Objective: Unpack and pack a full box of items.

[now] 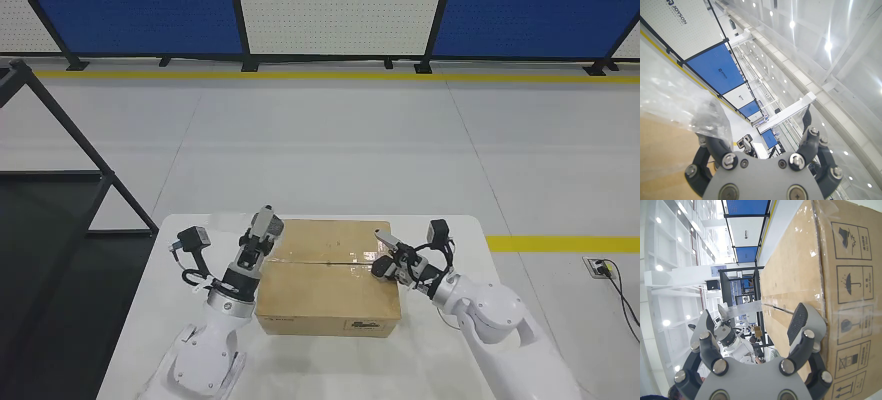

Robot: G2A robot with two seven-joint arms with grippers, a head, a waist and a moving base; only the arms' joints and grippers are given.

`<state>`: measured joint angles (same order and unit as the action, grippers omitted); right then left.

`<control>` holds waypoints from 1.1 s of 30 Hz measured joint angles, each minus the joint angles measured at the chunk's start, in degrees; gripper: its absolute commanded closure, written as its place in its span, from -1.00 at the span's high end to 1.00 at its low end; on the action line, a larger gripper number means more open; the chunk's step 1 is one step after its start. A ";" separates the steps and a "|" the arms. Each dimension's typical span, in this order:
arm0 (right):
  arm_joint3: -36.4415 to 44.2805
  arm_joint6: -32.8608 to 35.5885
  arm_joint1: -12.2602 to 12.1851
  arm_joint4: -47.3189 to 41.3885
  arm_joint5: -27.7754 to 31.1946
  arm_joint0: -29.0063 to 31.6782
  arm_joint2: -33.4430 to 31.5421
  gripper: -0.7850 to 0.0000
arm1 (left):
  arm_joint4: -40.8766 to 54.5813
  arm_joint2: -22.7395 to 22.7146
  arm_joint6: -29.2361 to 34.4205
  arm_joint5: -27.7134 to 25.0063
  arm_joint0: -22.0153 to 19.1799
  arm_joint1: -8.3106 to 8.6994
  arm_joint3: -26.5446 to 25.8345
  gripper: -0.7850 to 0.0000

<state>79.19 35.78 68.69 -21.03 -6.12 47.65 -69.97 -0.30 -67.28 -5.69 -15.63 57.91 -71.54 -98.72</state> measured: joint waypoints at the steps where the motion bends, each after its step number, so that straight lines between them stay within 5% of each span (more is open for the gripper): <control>1: 0.00 0.00 0.00 -0.02 0.04 0.03 -0.04 1.00 | -0.11 0.28 0.06 0.13 -0.18 -0.12 0.13 1.00; 33: -0.26 0.24 0.05 -0.02 -0.23 0.40 -0.94 1.00 | -3.32 10.20 1.02 3.13 -6.19 -4.88 7.72 1.00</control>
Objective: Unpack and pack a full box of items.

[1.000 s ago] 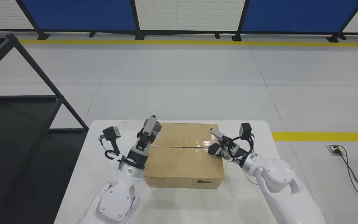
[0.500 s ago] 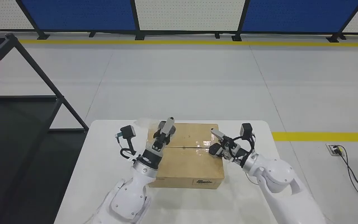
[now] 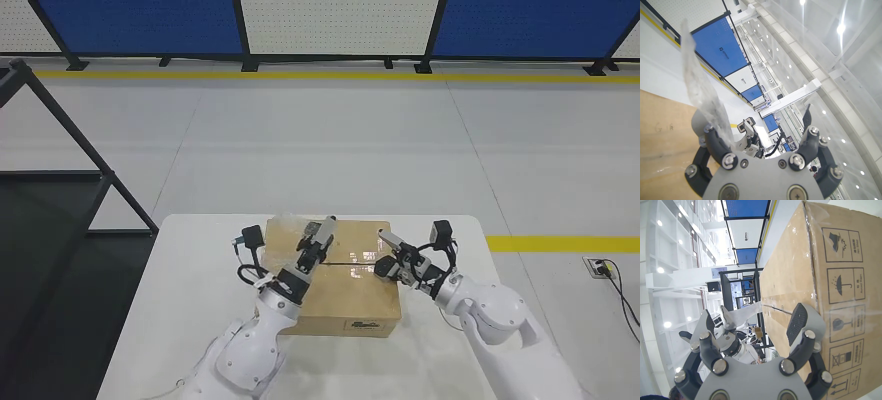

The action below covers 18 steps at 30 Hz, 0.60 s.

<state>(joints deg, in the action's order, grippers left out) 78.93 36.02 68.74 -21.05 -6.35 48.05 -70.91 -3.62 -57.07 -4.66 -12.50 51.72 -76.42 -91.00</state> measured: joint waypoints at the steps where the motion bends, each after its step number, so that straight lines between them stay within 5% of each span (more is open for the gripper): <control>1: 0.00 0.03 0.00 0.01 0.00 0.00 -0.03 1.00 | -0.08 0.32 0.02 0.10 -0.23 -0.17 0.32 1.00; 18: -0.14 0.39 -0.08 -0.33 0.24 0.49 -0.85 1.00 | -1.85 3.54 0.25 0.60 -2.40 -2.73 4.24 1.00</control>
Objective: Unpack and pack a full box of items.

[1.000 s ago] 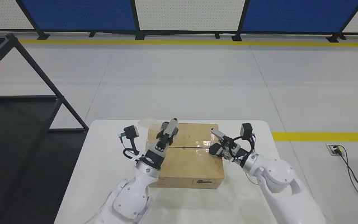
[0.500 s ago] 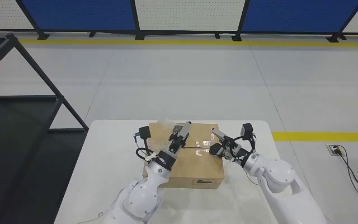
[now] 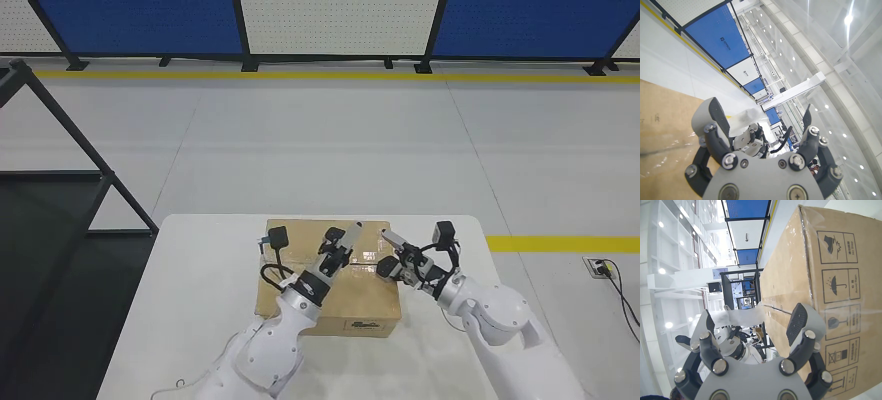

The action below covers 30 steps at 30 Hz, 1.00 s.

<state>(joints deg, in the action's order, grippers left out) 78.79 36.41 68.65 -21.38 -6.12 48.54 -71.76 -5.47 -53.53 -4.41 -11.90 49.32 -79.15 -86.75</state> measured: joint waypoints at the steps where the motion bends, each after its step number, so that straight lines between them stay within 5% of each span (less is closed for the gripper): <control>1: -0.01 0.00 0.00 -0.03 0.02 0.02 -0.04 1.00 | -0.06 0.01 0.04 -0.02 -0.03 -0.10 0.12 1.00; 19: -0.17 0.16 -0.13 -0.27 0.33 0.54 -0.93 1.00 | -0.51 -4.14 1.34 -2.52 3.09 -0.77 -3.12 1.00; 25: 0.06 0.42 -0.21 -0.20 0.49 0.82 -1.25 1.00 | 0.74 -10.21 5.37 -2.00 7.30 0.34 -6.67 1.00; 30: 0.19 0.84 -0.27 -0.04 0.45 0.94 -1.34 1.00 | 5.17 -18.37 16.46 5.14 10.14 1.91 -9.41 1.00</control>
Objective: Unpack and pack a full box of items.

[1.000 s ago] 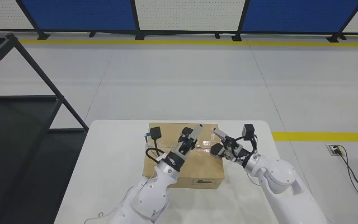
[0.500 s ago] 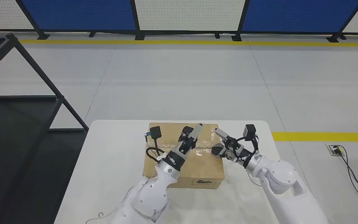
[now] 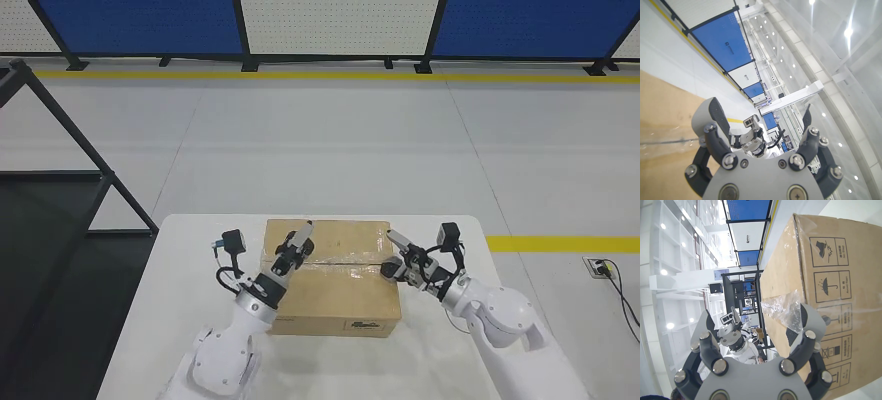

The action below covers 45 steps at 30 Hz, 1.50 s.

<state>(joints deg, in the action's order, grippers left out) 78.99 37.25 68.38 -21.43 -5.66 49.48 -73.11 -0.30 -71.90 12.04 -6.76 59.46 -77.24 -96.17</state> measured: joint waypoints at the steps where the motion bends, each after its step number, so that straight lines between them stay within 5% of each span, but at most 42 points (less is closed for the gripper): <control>1: 0.03 0.03 -0.02 0.05 0.05 0.04 -0.04 1.00 | 0.22 -1.64 1.12 0.79 0.31 0.16 -0.38 1.00; 10: 0.38 0.27 -0.18 0.33 0.15 0.43 -0.60 1.00 | 0.27 -1.57 -0.49 1.08 0.52 0.18 -0.35 1.00; 23: 0.70 0.51 -0.20 0.91 -0.47 -0.12 -0.19 1.00 | 0.69 -4.28 11.16 22.48 -1.84 1.06 -1.98 1.00; 31: 0.20 0.71 -0.15 0.81 -0.46 -0.49 0.09 1.00 | 0.80 -4.46 11.38 23.11 -1.51 1.11 -2.10 1.00; 45: -0.59 0.35 -0.04 0.62 -0.60 -1.16 0.41 1.00 | 8.16 -6.20 14.02 33.69 -4.03 1.24 1.89 1.00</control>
<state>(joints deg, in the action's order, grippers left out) 78.40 37.60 68.34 -20.81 -6.26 48.32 -72.70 7.86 -78.10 26.06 26.93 55.44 -76.00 -94.28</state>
